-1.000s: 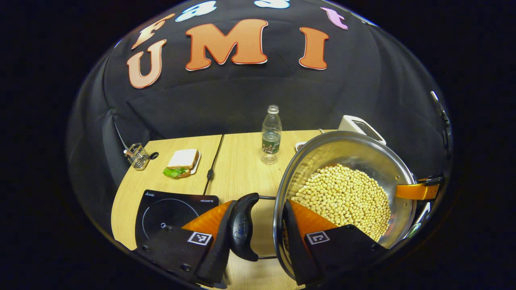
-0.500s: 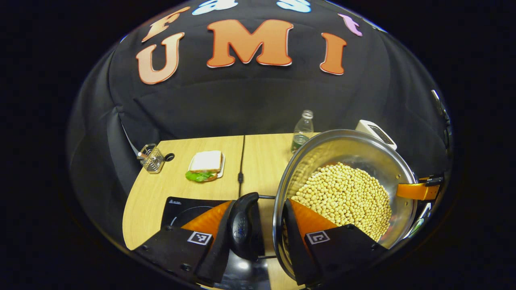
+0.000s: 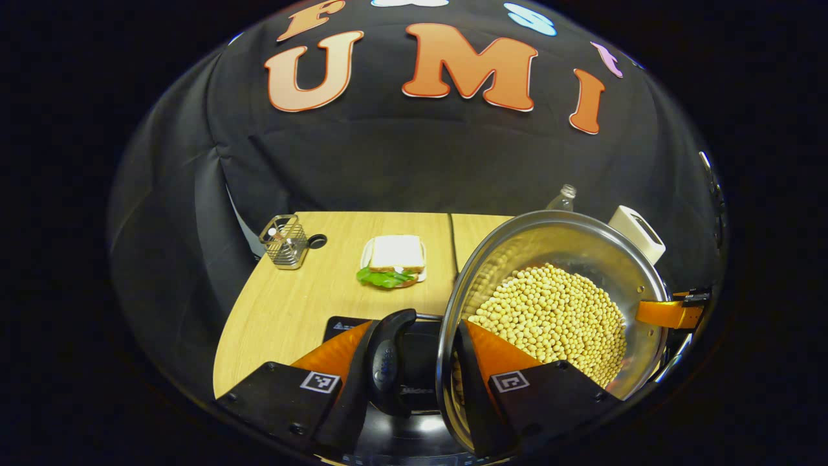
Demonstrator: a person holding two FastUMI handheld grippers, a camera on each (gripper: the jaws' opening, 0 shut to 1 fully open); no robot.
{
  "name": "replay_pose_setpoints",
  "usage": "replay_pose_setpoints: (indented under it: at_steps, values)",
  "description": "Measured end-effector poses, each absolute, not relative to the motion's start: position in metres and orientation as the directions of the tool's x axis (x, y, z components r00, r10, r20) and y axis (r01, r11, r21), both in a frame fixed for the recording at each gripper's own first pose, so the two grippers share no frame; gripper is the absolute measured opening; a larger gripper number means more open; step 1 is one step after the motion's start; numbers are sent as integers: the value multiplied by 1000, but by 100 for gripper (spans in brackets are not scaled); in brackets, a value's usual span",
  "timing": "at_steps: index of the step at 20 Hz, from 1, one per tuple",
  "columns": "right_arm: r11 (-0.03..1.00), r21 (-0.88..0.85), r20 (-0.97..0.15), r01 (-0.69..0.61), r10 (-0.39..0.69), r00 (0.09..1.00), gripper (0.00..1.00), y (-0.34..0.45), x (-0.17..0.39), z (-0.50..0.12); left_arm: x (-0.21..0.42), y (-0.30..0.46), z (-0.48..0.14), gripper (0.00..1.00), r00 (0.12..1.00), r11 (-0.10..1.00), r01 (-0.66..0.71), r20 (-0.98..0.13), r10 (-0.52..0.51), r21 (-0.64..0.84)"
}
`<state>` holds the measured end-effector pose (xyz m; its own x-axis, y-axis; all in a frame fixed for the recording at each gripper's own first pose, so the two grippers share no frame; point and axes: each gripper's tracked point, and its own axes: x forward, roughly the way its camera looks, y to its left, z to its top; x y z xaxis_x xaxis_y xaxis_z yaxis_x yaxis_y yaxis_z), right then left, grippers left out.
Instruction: First push the handle of the pot to place it horizontally, then grasp the pot with both hands and set it on the induction cooktop.
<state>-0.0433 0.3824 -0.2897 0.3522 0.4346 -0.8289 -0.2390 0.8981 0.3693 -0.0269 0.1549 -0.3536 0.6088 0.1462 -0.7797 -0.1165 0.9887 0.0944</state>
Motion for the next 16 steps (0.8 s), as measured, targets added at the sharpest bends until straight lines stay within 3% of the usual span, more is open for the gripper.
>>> replay_pose_setpoints:
  at_steps: [6, 16]
  values:
    - [886, 385, -831, -260, 455, 320, 52, 431, -62, -299, -33, 160, -306, 70, 582, 982, -147, -793, 181, 116]
    - [871, 392, -830, -294, 473, 295, 52, 499, -75, -315, -45, 146, -320, 70, 570, 973, -189, -792, 219, 133]
